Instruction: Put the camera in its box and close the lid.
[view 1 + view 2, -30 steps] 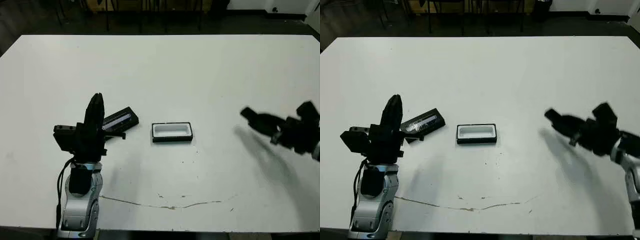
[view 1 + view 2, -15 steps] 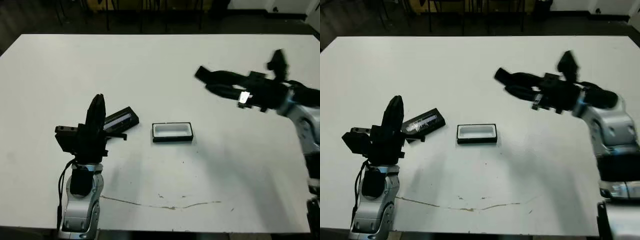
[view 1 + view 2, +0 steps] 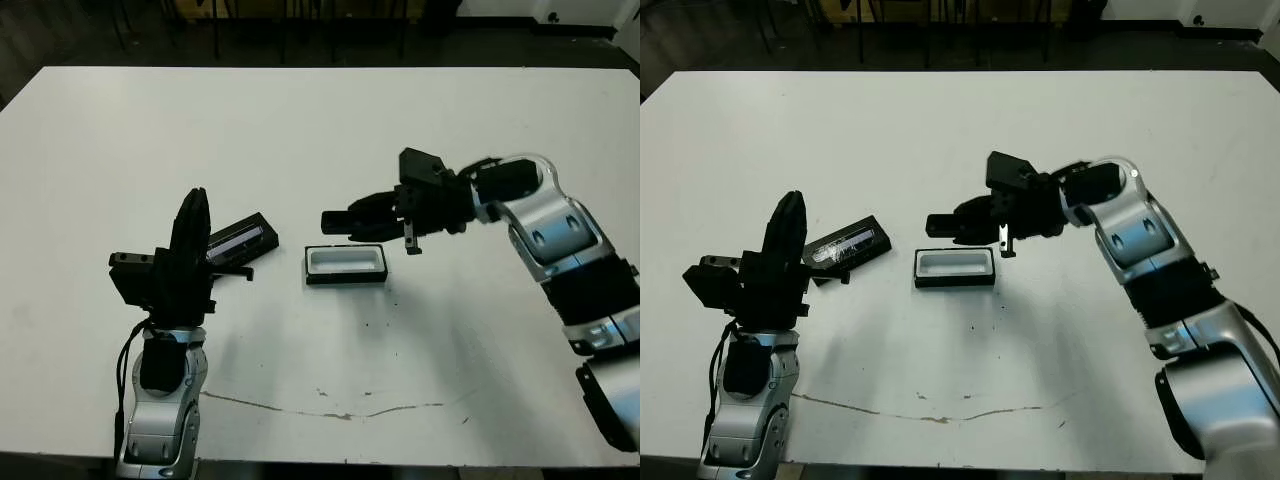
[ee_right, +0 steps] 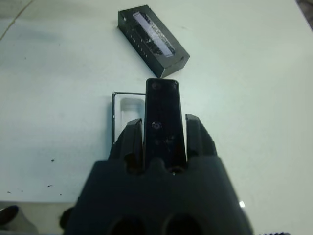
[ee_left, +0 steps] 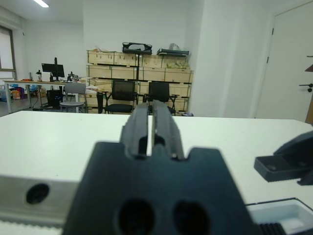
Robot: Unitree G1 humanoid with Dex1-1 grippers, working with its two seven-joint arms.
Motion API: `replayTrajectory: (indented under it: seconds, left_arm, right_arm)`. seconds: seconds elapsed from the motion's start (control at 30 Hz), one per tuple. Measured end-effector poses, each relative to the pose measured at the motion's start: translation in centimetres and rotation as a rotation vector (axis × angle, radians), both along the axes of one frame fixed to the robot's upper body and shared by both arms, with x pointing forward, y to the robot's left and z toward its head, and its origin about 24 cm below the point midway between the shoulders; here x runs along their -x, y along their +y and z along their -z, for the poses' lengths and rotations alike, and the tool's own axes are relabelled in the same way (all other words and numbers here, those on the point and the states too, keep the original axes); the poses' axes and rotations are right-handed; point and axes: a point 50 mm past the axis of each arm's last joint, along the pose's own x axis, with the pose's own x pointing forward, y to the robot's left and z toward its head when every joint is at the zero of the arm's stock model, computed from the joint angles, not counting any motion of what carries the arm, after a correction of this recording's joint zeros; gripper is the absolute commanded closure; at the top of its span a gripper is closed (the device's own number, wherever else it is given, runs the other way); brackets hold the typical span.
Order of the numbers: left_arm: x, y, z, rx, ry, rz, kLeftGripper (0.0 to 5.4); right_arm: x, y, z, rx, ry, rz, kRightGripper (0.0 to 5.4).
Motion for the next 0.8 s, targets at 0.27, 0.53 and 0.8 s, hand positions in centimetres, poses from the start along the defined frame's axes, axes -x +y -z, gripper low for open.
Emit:
replayTrajectory:
  seconds: [0.27,0.53,0.8]
  left_arm:
    - [0.0,-0.1,-0.1,0.001,0.001,0.003,5.40]
    - [0.0,-0.1,-0.1,0.001,0.001,0.004,5.40]
    - [0.0,-0.2,-0.1,0.006,0.002,0.006,5.40]
  right_arm:
    - [-0.5,0.1,1.1,0.087,0.034,-0.028,4.51]
    - [-0.4,0.4,1.8,0.104,0.072,-0.044,4.51]
    - [-0.1,0.8,2.3,0.100,0.157,-0.072,4.51]
